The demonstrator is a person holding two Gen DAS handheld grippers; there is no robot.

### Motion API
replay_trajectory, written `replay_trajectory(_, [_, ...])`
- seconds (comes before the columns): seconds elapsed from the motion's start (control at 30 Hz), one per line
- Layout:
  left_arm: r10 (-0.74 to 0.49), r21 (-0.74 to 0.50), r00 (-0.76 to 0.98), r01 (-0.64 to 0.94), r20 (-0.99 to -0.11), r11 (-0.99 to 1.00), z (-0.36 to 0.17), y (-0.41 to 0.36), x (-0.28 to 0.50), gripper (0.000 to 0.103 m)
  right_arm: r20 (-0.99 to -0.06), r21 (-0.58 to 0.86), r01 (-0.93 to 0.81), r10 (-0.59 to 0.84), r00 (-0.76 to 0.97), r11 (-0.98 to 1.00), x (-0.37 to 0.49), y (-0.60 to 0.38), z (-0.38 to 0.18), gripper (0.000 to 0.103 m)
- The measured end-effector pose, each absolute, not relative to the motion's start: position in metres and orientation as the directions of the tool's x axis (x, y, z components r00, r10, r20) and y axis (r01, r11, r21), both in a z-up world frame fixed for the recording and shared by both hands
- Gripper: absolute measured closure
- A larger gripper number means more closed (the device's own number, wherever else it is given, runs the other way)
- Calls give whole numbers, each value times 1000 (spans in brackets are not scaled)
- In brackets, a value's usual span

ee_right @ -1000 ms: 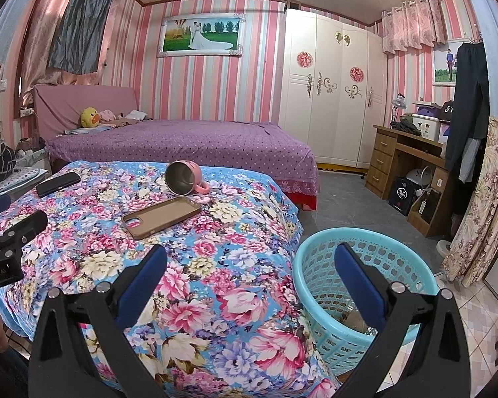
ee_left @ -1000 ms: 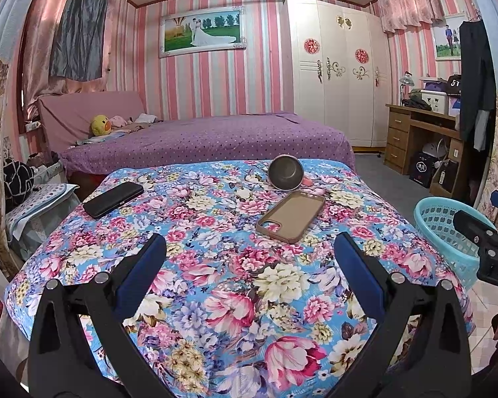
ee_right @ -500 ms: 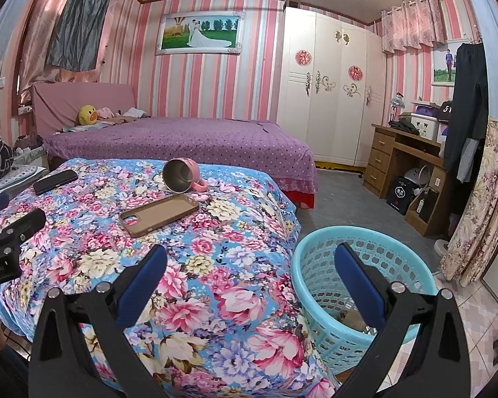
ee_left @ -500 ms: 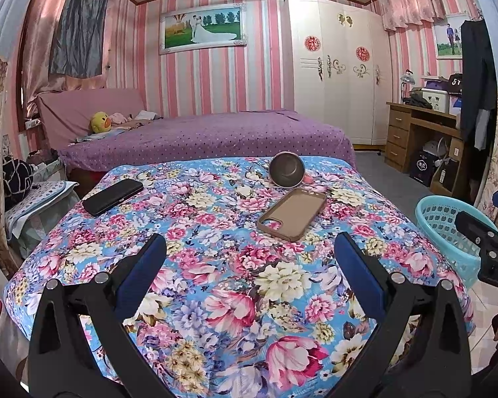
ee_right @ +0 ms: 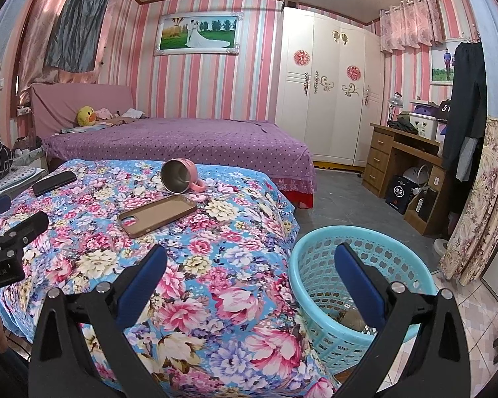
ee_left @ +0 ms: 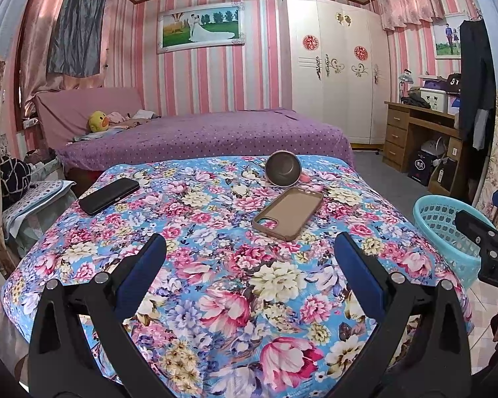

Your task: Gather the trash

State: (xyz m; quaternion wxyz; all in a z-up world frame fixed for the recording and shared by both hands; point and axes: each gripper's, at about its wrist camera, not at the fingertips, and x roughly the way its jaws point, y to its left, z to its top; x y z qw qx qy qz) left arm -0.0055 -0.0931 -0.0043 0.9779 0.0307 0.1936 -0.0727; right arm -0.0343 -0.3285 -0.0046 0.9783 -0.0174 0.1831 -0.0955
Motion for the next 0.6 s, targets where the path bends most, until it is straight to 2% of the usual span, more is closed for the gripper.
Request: replay_trajectory(0.6, [-131, 30, 915, 154, -383, 988, -4, -93, -5, 5, -358, -70, 180, -194, 913, 981, -34, -328, -5, 4])
